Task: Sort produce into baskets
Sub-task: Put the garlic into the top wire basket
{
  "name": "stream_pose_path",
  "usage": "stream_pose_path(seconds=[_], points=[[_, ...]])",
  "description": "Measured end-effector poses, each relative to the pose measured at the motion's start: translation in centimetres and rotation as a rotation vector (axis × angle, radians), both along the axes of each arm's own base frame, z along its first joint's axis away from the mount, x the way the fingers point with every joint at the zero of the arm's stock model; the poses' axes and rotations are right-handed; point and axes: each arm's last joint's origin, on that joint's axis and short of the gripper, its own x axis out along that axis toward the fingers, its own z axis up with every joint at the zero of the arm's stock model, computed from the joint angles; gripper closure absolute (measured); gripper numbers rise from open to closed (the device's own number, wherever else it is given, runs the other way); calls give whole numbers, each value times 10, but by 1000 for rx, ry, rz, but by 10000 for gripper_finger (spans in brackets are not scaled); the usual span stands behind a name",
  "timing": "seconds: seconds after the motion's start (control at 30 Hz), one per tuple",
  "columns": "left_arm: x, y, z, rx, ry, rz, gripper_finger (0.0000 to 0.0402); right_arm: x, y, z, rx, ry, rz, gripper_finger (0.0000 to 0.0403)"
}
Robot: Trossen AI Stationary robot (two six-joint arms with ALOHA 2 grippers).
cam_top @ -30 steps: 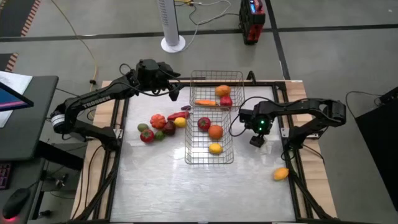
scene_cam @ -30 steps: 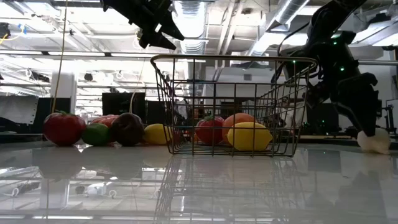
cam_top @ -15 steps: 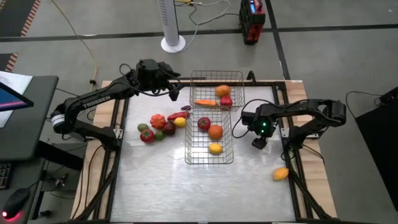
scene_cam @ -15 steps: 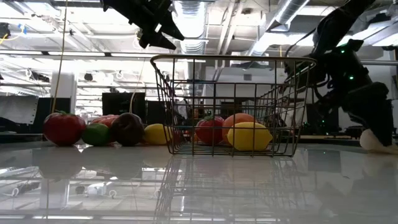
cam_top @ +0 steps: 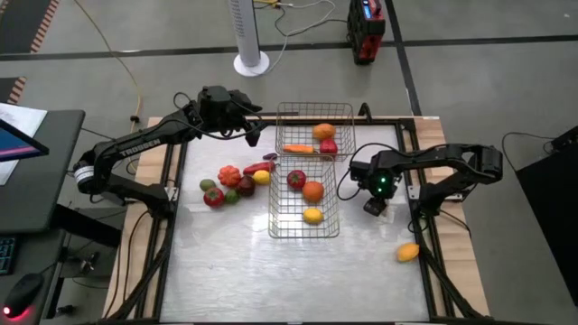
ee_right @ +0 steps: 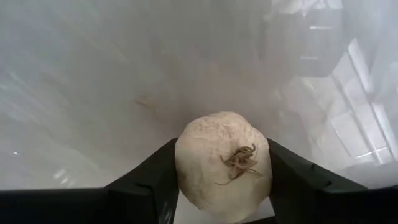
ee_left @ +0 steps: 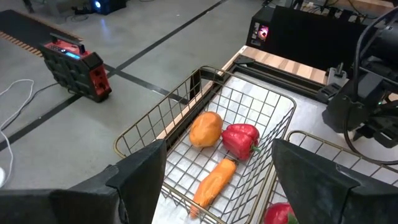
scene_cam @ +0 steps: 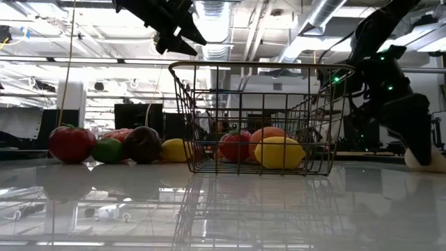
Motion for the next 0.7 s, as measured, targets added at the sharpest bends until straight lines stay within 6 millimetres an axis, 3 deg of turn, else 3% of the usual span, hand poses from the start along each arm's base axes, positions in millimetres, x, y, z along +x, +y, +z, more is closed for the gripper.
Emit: stream_pose_path(seconds=[0.13,0.27,0.5,0.7], points=[[0,0,0,0,0,0,123,5,-1,10,18,-3,-15,183],[0,0,0,1,-1,0,123,20,-7,32,-2,-69,-16,175],[1,0,2,-21,-30,8,123,51,-31,88,-79,-283,-66,177],[1,0,2,-41,-43,7,123,64,-55,138,-245,-436,-105,174]])
